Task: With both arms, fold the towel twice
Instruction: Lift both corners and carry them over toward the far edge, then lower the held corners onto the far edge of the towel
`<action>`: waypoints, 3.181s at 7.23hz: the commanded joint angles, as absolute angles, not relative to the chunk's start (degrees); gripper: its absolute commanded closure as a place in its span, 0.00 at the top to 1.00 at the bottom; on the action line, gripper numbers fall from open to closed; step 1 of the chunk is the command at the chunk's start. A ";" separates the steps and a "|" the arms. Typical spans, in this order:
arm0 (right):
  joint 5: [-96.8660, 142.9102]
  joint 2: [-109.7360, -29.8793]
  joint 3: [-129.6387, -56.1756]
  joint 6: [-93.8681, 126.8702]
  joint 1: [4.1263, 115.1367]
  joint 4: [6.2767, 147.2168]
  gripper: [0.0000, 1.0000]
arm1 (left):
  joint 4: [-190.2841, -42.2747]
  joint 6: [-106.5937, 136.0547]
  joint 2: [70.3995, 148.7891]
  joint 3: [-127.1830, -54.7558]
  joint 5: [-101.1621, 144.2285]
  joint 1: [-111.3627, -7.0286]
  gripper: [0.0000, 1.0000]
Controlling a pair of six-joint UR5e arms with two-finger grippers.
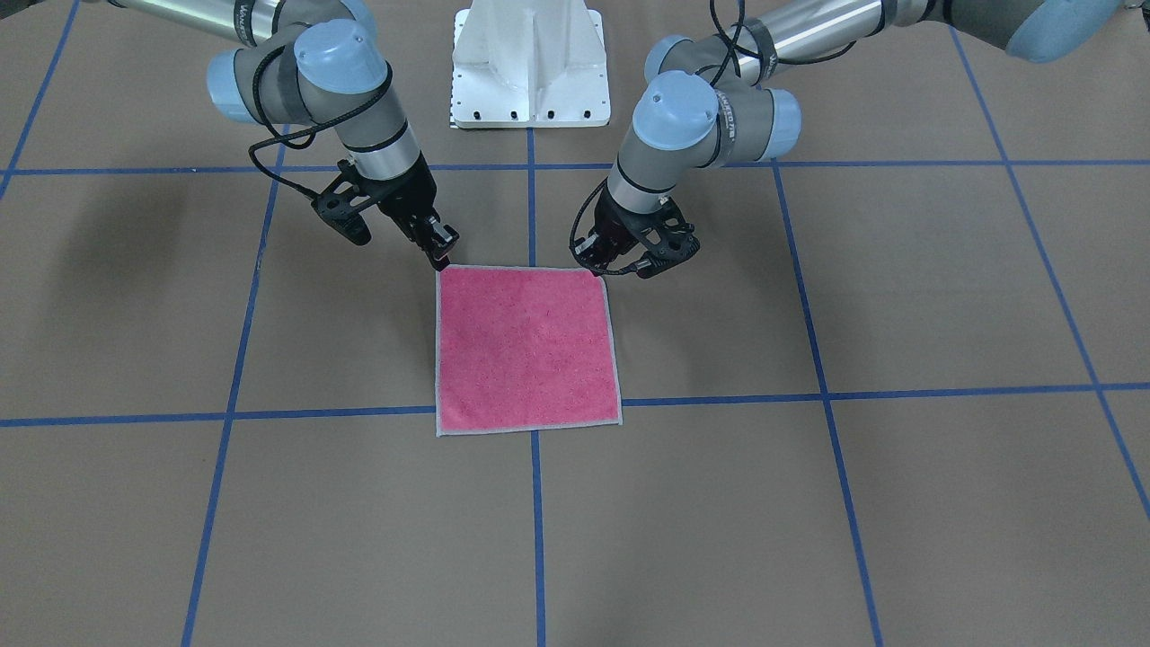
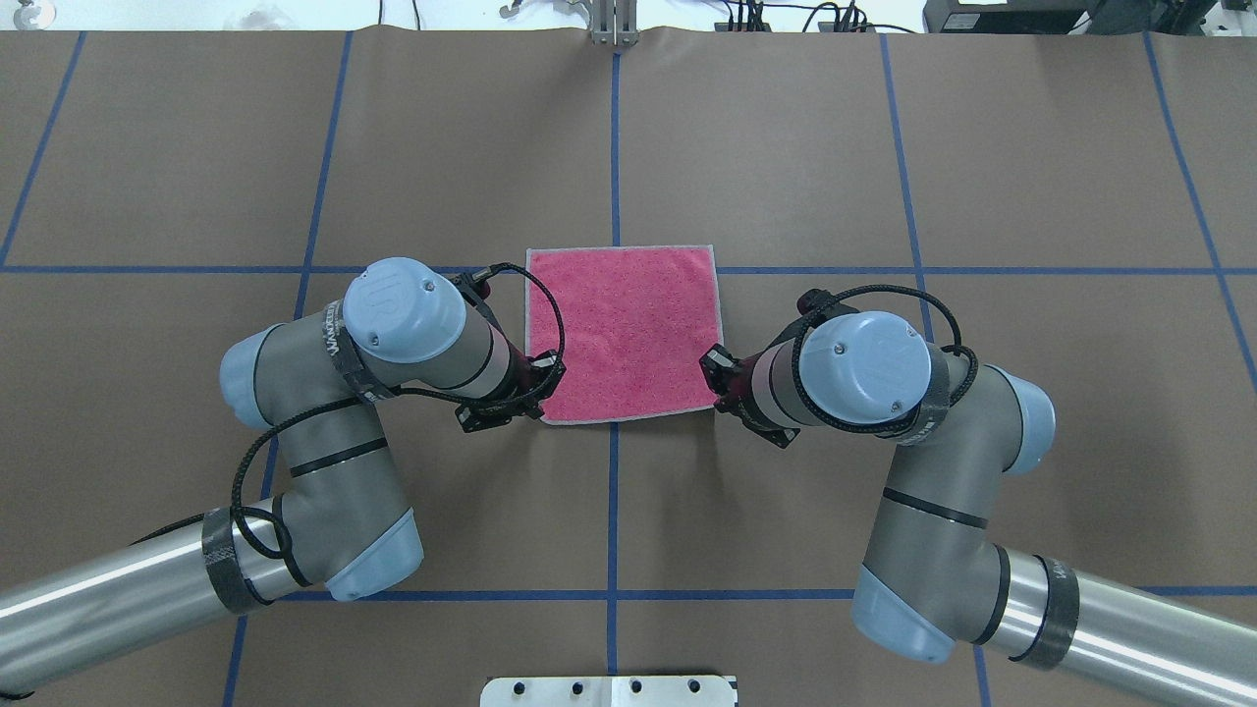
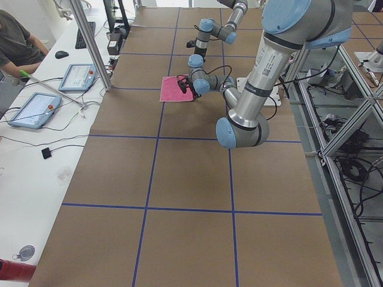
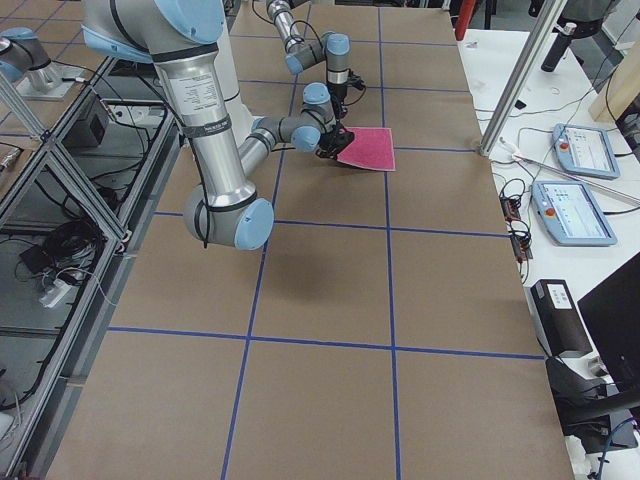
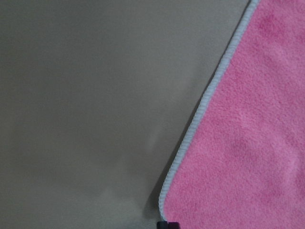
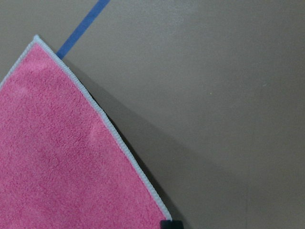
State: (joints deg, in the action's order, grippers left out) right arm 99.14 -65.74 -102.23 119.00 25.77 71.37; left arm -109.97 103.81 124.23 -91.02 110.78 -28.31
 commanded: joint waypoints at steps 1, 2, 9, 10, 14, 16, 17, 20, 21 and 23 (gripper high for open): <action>99.23 -65.83 -102.39 119.00 25.84 71.28 0.00 | -109.69 104.15 124.19 -93.58 111.18 -28.82 0.00; 99.23 -65.83 -102.74 119.09 25.93 71.28 0.00 | -107.95 104.24 123.49 -96.39 111.18 -28.92 0.00; 107.75 -61.12 -99.79 119.44 35.50 70.93 0.00 | -105.56 106.79 126.63 -93.80 111.18 -35.59 0.00; 107.84 -60.04 -97.84 119.18 36.29 70.84 0.00 | -105.82 106.79 128.83 -90.73 111.18 -36.20 0.00; 107.84 -55.73 -91.16 118.74 37.79 70.75 0.00 | -106.52 106.52 130.95 -85.53 110.92 -36.82 0.00; 107.75 -54.76 -89.92 118.74 38.06 70.75 0.00 | -107.23 106.35 131.13 -84.46 110.92 -37.09 0.00; 107.75 -54.32 -88.78 118.65 38.06 70.66 0.00 | -107.23 106.35 131.22 -83.94 110.92 -37.18 0.00; 107.67 -52.82 -86.31 118.56 38.14 70.66 0.00 | -111.70 106.35 131.74 -79.90 110.83 -37.88 0.00; 107.67 -52.82 -86.22 118.56 38.49 70.66 0.00 | -111.71 106.35 132.62 -79.02 110.83 -38.14 0.00; 107.67 -52.82 -86.05 117.69 39.02 70.75 0.00 | -111.71 106.35 133.15 -78.40 110.83 -38.50 0.00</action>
